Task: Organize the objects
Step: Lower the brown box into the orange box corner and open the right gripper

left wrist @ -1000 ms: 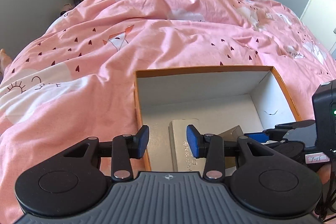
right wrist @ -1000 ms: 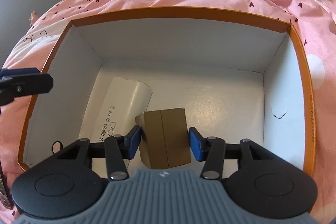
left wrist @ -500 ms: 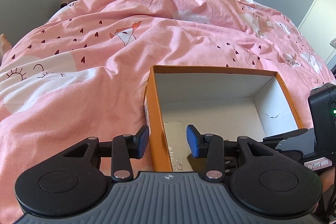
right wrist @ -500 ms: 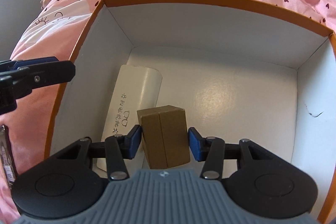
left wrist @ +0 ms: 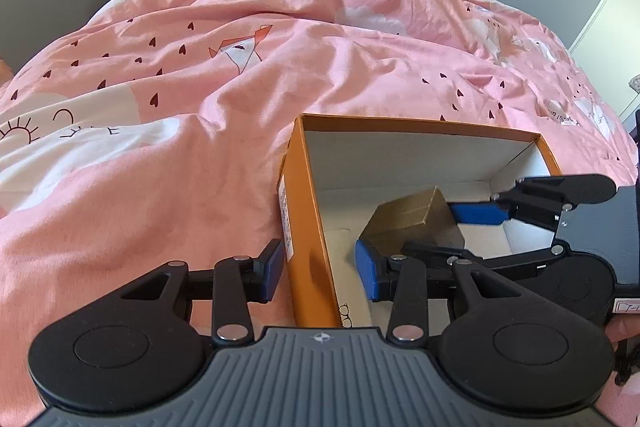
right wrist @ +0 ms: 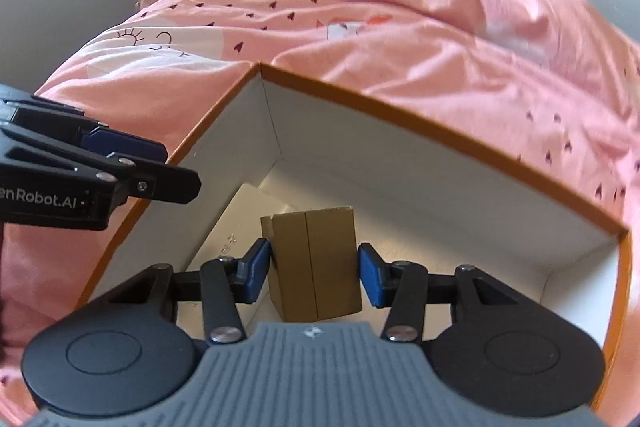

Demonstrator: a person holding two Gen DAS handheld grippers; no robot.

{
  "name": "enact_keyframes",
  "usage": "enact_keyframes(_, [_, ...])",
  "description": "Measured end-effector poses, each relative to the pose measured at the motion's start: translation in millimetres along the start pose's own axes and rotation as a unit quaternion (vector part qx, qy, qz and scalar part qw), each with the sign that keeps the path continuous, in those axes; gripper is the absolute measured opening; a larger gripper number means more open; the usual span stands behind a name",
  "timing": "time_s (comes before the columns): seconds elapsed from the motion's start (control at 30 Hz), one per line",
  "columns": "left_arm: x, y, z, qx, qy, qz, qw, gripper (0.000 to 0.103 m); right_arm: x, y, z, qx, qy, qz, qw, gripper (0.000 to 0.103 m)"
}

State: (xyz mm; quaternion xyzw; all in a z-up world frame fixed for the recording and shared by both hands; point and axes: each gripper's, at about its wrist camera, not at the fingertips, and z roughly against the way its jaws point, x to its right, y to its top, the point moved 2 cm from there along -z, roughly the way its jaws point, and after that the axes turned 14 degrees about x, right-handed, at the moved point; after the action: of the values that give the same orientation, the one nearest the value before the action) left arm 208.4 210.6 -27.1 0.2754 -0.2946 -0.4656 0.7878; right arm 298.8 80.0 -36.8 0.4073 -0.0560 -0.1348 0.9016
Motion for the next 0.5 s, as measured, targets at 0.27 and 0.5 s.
enact_keyframes(0.27, [-5,0,-8,-0.01,0.002,0.004,0.9999,0.047,-18,-3,-22,0.071,-0.03,0.257,0.963,0.05])
enact_keyframes(0.5, [-10,1,-15,-0.017,0.001,0.008,0.9998,0.047,-30,-7,-39,0.093,-0.004,0.341,0.935,0.05])
